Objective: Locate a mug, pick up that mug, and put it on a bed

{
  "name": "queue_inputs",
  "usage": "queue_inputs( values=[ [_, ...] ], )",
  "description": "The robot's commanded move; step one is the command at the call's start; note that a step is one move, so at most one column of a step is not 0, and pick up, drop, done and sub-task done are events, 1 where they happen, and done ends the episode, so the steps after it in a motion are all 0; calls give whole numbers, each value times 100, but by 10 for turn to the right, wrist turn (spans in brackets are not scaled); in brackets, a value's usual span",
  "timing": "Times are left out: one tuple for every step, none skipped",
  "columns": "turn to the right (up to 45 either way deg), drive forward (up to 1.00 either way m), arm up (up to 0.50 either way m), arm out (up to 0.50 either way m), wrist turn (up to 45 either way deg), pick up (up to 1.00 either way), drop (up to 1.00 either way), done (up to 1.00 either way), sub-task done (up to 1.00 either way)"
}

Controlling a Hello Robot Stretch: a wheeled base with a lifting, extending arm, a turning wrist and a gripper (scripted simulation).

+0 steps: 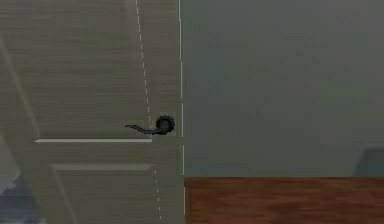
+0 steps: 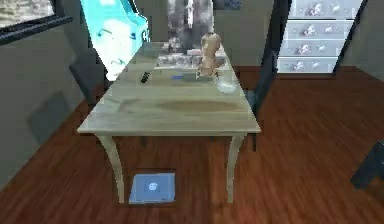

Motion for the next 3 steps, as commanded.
queue_inputs(
  values=[
    [-450, 0, 0, 0, 0, 0, 0, 0, 0],
    [-120, 0, 0, 0, 0, 0, 0, 0, 0],
    [0, 85, 0, 0, 0, 0, 0, 0, 0]
  ],
)
